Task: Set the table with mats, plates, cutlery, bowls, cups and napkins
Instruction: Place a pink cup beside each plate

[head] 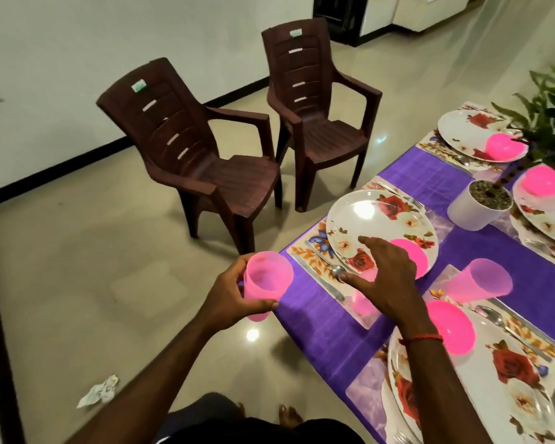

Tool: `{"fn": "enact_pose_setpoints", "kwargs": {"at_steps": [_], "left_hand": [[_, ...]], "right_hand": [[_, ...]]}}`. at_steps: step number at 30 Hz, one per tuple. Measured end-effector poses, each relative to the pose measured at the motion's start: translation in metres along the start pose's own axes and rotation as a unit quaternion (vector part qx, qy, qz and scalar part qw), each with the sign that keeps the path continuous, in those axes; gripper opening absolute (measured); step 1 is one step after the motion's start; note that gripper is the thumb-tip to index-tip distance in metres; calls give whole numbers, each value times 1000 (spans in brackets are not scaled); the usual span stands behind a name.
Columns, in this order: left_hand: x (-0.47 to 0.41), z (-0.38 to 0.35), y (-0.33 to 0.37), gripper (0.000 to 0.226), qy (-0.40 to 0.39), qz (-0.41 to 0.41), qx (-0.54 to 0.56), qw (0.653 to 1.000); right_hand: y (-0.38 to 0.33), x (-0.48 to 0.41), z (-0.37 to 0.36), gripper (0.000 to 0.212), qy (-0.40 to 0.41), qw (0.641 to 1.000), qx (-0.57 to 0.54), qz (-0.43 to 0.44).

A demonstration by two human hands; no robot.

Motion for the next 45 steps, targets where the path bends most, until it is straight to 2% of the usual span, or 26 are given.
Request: {"fn": "enact_pose_setpoints", "kwargs": {"at_steps": [3, 5, 7, 9, 11, 14, 21, 32, 36, 45], "left_hand": [[-2, 14, -5, 87, 13, 4, 6, 1000], [-5, 28, -9, 87, 23, 3, 2, 1000], [-9, 41, -14, 86, 28, 2, 1, 1000], [-15, 58, -21, 88, 25, 0, -6, 1000], [-20, 76, -31, 95, 3, 0, -27, 1000], [-26, 111, -45, 105, -18, -1, -50, 999], [-46, 189, -61, 94, -37, -26, -67, 997], [-104, 231, -68, 83, -88, -36, -65, 993], [-143, 229, -71, 89, -116, -39, -65, 990], [-258, 224, -57, 86, -186, -65, -94, 976]], "right_hand": [[-67, -13, 1, 69, 24, 994, -63, 80], [-118, -16, -7, 69, 17, 986, -94, 139], [-163, -13, -27, 76, -46, 976, -112, 179], [-206, -12, -57, 83, -115, 967, -77, 213], [-238, -10, -88, 87, -159, 960, -29, 227], [-271, -16, -118, 88, -174, 957, -7, 231], [-335, -46, -137, 89, -152, 963, 9, 221], [-354, -103, -128, 92, -117, 979, -20, 167], [-341, -133, -130, 92, -102, 984, -25, 143], [-301, -224, -128, 94, -52, 992, -95, 65]]}}
Point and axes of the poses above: each hand's wrist, its own x-axis away from the middle knuckle, its own z-axis out of the back of the hand, y = z × x, the point moved 8 cm from there along -x, towards the middle knuckle, and after that the axes turned 1 degree about y, right-handed, at the moved point
